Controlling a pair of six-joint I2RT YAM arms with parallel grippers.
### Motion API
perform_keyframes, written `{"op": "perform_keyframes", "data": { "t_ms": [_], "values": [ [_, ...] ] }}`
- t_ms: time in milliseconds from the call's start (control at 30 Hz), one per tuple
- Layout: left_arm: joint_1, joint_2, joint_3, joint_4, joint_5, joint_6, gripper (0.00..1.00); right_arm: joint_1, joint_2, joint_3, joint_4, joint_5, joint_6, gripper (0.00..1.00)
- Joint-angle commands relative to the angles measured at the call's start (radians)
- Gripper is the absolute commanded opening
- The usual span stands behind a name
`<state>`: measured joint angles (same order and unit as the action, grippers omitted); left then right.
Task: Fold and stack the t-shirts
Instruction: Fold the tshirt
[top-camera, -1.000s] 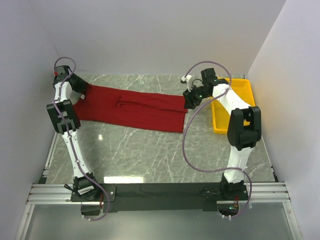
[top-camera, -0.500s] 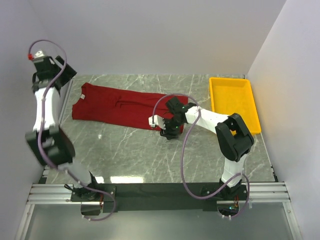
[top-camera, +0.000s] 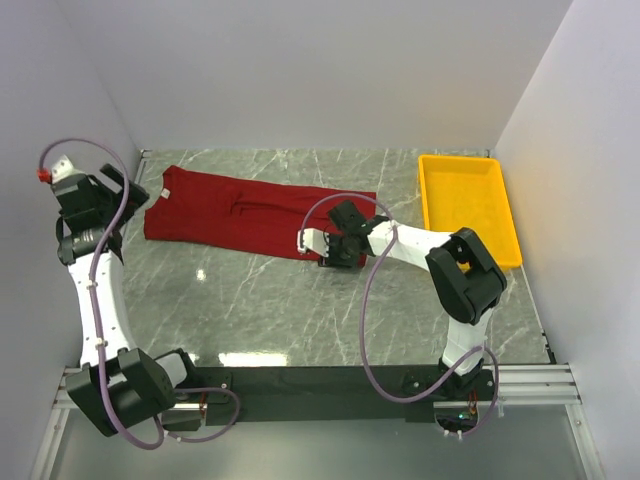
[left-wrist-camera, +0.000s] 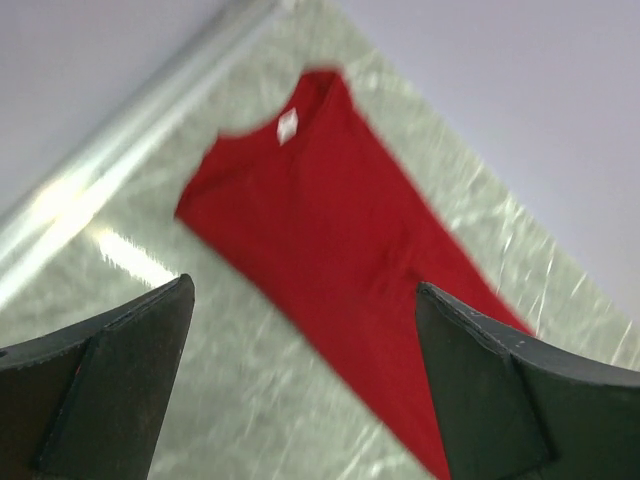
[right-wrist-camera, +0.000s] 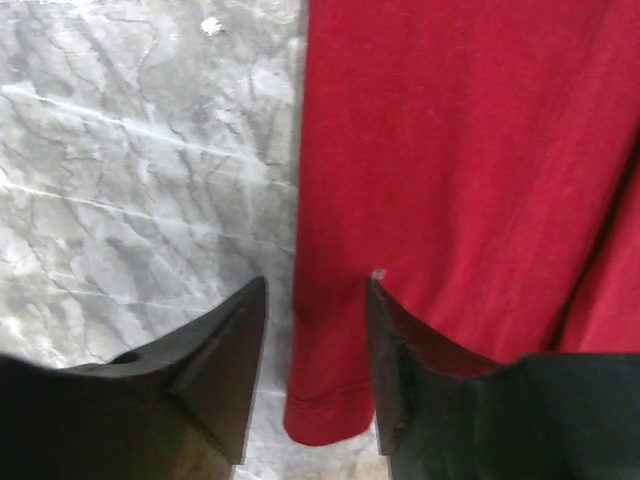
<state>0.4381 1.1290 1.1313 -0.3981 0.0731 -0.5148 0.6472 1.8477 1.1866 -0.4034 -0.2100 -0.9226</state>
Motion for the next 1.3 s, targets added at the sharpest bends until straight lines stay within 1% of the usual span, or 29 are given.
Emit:
{"op": "perform_keyframes", "data": {
  "t_ms": [0,133,333,400,500,533,600,633,700,867,933,967,1000,1067,1100,1233,1267],
  "values": [
    [0.001,-0.05,-0.051,-0.031,0.057,-0.022,0.97,0.022,-0.015,-0.01,0.028,0.051,0.019,0.49],
    [0.001,-0.074,-0.088,-0.036,0.089,-0.033,0.96,0.023,-0.068,-0.042,0.035,0.03,0.013,0.48],
    [0.001,-0.089,-0.114,-0.053,0.148,-0.051,0.96,0.023,0.011,-0.005,0.018,0.09,0.036,0.47],
    [0.001,-0.097,-0.12,-0.059,0.174,-0.059,0.96,0.025,0.024,0.001,0.015,0.098,0.041,0.43],
    [-0.001,-0.109,-0.139,-0.074,0.211,-0.071,0.96,0.025,0.027,-0.004,-0.002,0.1,0.038,0.28],
    [-0.001,-0.113,-0.155,-0.076,0.227,-0.079,0.96,0.025,0.027,-0.01,-0.02,0.101,0.037,0.13],
    [0.001,-0.129,-0.179,-0.082,0.247,-0.083,0.96,0.025,0.012,-0.024,-0.04,0.09,0.039,0.03],
    [0.001,-0.132,-0.203,-0.087,0.252,-0.086,0.96,0.025,0.002,-0.031,-0.067,0.084,0.041,0.0],
    [0.001,-0.146,-0.232,-0.097,0.26,-0.093,0.96,0.029,-0.04,-0.059,-0.101,0.048,0.038,0.0],
    [0.001,-0.184,-0.327,-0.096,0.267,-0.117,0.96,0.103,-0.165,-0.162,-0.3,-0.063,-0.033,0.0],
    [0.001,-0.187,-0.356,-0.094,0.269,-0.132,0.95,0.176,-0.226,-0.217,-0.366,-0.115,-0.056,0.0],
    [0.001,-0.187,-0.364,-0.094,0.268,-0.14,0.95,0.201,-0.244,-0.232,-0.377,-0.127,-0.058,0.0],
    [-0.001,-0.187,-0.384,-0.088,0.272,-0.155,0.95,0.253,-0.275,-0.252,-0.388,-0.158,-0.05,0.0],
    [0.001,-0.184,-0.407,-0.079,0.275,-0.175,0.95,0.296,-0.295,-0.26,-0.391,-0.17,-0.032,0.0],
    [0.001,-0.183,-0.43,-0.062,0.287,-0.195,0.95,0.327,-0.301,-0.251,-0.39,-0.172,-0.018,0.01],
    [0.001,-0.166,-0.475,-0.022,0.327,-0.24,0.94,0.319,-0.309,-0.19,-0.429,-0.2,-0.05,0.47],
    [-0.001,-0.164,-0.478,-0.022,0.332,-0.244,0.94,0.304,-0.335,-0.155,-0.433,-0.21,-0.061,0.51]
  ]
}}
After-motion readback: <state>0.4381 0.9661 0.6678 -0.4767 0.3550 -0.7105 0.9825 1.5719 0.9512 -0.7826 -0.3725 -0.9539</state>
